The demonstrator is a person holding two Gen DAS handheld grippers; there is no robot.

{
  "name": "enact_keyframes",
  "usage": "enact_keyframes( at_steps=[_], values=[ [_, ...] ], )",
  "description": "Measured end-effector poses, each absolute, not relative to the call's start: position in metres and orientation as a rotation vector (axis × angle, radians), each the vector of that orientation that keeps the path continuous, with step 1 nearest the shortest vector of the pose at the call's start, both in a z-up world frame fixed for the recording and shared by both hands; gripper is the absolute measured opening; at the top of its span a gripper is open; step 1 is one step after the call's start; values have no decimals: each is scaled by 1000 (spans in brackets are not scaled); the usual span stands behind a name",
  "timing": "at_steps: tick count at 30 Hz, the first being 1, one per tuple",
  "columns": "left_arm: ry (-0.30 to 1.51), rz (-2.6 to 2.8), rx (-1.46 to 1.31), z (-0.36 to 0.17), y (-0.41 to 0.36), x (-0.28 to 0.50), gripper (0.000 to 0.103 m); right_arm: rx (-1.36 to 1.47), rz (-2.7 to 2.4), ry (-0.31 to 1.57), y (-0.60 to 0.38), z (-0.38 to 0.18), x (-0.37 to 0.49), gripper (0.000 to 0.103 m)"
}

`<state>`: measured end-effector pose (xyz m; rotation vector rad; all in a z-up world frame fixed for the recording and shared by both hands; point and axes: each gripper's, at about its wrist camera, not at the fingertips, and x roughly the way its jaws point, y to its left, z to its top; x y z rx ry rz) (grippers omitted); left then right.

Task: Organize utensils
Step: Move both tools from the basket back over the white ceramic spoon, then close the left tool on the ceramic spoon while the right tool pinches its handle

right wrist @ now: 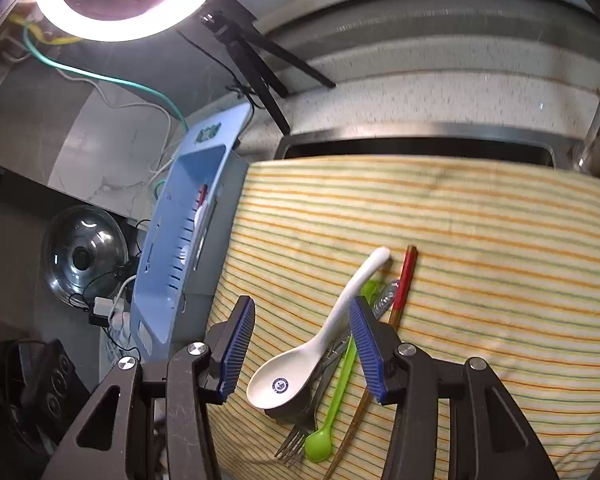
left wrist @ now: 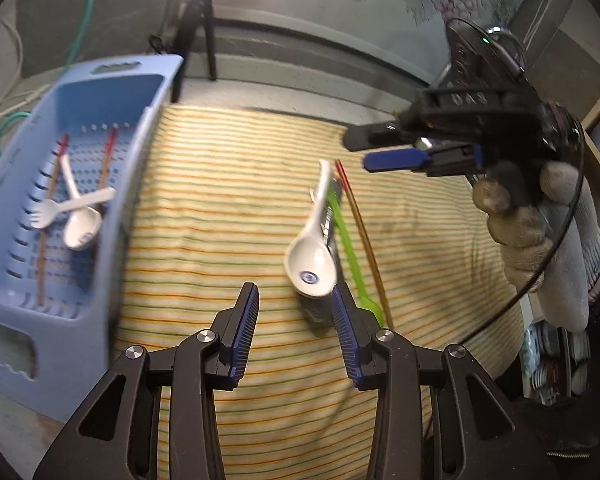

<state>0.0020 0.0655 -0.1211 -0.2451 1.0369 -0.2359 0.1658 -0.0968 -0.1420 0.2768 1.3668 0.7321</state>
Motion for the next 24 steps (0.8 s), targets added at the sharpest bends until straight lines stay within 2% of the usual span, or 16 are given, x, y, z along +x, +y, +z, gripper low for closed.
enact_keyframes(
  at_steps=[7,9,24],
  values=[
    [1071,-238,-258,-139,51,18,37,283,733,1455,-87,-170,166,44],
    [1077,-237,-254,-142,52,20,37,289,735,1467,-85,-174,165,40],
    [1086,-224,-171,-152,40,27,37,274,709,1510,-75,-190,166,38]
  ],
)
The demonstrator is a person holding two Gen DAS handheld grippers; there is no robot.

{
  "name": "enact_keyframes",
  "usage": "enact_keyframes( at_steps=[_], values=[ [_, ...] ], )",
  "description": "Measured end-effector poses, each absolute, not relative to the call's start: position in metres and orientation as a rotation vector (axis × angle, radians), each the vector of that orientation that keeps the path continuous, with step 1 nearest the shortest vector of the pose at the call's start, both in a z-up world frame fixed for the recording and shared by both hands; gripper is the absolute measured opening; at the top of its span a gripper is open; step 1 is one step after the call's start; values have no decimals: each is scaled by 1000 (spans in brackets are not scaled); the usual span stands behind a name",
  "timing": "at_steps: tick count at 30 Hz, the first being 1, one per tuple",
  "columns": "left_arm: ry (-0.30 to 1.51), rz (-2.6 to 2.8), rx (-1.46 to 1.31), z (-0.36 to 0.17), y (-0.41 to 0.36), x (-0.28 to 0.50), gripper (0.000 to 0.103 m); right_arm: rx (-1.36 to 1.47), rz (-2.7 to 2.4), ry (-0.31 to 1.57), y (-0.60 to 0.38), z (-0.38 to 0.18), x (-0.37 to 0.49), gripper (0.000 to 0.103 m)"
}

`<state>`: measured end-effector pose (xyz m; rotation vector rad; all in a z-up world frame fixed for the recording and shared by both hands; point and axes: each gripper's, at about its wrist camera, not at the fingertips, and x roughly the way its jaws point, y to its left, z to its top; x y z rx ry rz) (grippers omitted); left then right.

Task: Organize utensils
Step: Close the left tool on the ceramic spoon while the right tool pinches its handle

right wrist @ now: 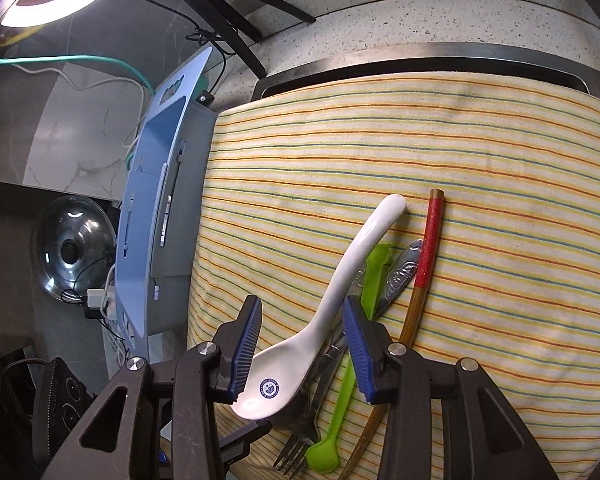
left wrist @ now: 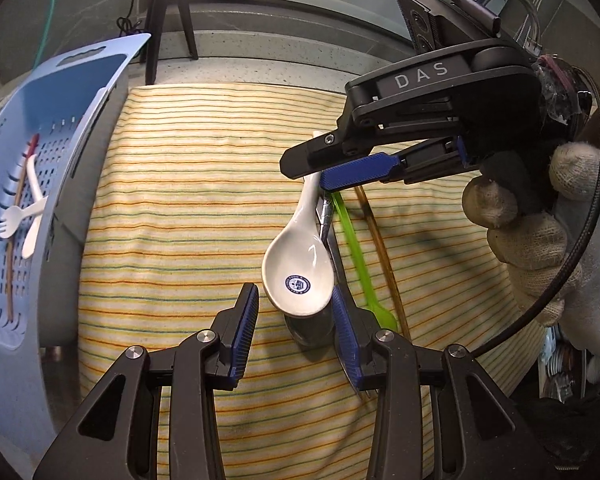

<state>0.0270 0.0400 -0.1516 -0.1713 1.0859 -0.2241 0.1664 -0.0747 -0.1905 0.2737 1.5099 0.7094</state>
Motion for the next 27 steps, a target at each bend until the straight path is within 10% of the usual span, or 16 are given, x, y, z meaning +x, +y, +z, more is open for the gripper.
enact_keyframes(
  at_steps=[27],
  values=[
    [1073,-230,-117,-147,26,24,45,222,670,1530,-65,-201,169,12]
  ],
)
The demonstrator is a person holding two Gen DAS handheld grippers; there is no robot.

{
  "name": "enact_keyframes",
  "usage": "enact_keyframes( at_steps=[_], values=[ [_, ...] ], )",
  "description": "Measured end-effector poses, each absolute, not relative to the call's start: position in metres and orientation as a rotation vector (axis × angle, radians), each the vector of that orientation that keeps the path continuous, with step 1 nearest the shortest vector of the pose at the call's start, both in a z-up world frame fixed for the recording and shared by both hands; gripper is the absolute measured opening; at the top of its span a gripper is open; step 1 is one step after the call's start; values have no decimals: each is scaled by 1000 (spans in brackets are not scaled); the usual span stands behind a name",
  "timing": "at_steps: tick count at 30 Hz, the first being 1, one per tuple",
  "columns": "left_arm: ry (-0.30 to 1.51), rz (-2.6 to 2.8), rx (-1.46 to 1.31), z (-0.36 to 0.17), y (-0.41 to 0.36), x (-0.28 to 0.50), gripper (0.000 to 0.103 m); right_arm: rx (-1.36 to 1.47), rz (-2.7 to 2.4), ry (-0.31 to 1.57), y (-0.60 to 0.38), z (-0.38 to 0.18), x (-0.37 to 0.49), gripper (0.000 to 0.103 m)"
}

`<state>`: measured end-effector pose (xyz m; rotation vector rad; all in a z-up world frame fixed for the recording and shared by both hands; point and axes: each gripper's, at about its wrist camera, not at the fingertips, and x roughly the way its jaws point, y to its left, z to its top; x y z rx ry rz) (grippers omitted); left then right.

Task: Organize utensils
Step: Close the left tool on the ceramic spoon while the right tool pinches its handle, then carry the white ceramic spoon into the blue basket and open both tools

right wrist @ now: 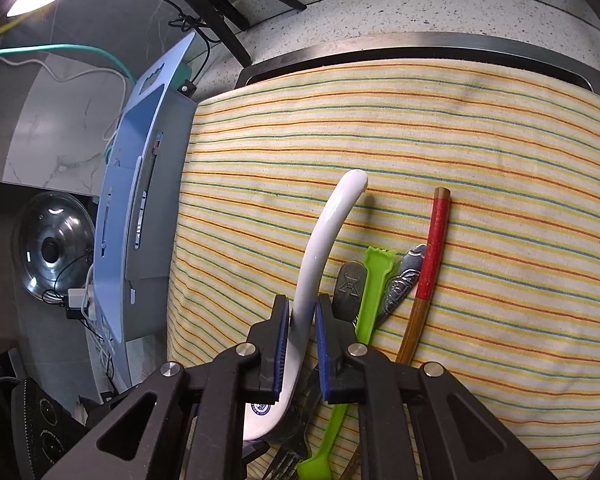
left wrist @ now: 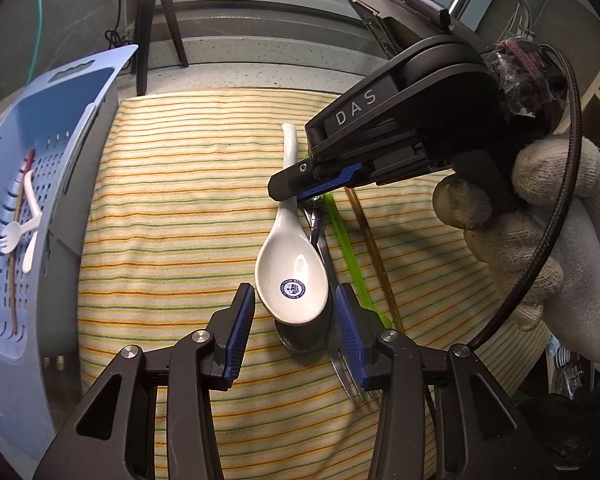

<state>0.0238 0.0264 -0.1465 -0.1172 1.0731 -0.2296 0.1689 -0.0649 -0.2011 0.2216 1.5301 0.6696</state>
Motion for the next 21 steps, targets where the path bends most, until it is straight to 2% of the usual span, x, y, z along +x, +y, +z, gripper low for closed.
enact_keyframes(
  at_steps=[2,7,10,11,12,21],
  values=[
    [1078,-224,-106,-150,27,27,50,230,667,1532,-65,-201,169,12],
    [1073,-226,-91,-158,29,30,50,235,666,1536,-65,-202,170,12],
    [1071,-225,-96,-160,31,32,49,235,669,1539,-65,-202,170,12],
    [1072,-228,-102,-160,32,33,46,232,671,1537,-65,-202,170,12],
    [1071,-233,-109,-160,32,32,39,231,673,1534,-65,-202,169,12],
    [1039,-238,-117,-157,35,30,38,272,678,1518,-69,-199,168,11]
  ],
)
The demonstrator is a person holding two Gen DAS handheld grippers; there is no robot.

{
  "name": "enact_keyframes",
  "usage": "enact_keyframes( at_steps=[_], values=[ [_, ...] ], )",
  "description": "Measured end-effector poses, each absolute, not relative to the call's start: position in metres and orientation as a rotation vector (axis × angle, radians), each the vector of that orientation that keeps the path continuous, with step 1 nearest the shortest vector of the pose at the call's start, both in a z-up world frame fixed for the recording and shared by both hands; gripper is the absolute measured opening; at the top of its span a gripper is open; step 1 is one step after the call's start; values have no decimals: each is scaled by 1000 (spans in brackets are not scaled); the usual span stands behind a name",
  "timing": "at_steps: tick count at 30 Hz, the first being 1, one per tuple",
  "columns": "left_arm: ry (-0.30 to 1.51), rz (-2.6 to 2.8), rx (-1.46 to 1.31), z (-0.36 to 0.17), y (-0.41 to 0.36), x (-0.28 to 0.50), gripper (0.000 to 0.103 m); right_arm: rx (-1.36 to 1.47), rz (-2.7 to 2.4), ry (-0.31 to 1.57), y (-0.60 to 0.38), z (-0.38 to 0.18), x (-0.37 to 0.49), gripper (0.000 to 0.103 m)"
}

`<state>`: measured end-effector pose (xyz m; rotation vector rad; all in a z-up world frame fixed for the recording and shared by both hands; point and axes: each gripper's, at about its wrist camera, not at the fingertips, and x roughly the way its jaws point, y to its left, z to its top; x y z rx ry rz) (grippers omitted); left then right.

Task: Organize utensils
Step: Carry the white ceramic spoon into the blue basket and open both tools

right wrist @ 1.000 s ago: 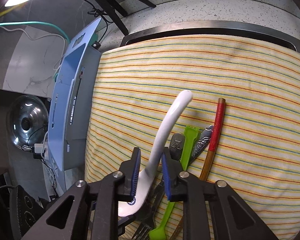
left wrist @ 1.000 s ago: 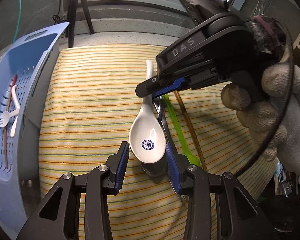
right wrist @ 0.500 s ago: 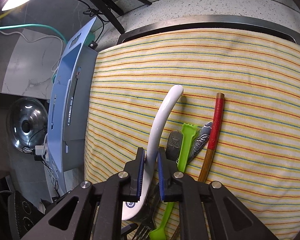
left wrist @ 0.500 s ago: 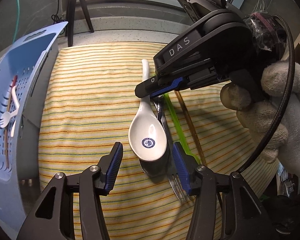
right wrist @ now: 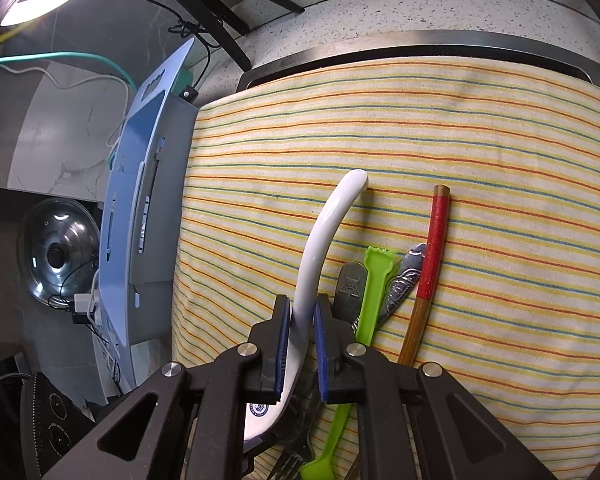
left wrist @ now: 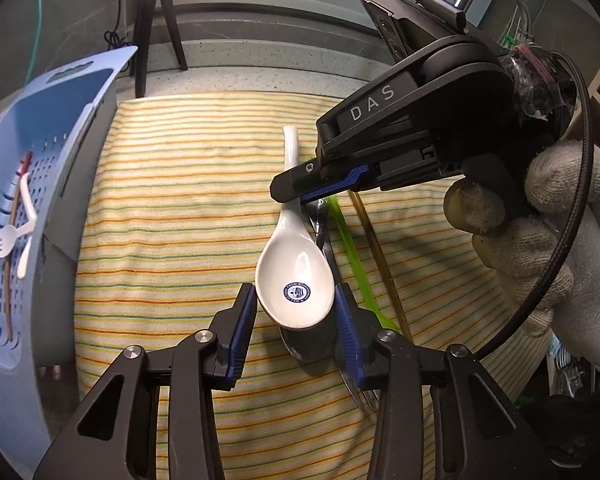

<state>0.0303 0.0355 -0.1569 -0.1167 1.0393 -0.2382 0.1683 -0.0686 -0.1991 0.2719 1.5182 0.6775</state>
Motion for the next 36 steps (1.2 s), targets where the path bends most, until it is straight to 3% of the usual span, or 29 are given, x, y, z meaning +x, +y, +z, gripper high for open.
enact_keyframes(
  at_steps=[17,36],
  values=[
    [917,-127,-55,-101,89,4,38,273,825,1414,0,-136,168,10],
    [947,-5,-74,-111,164,-3,38,197,919,1431,104,-142,163,10]
  ],
)
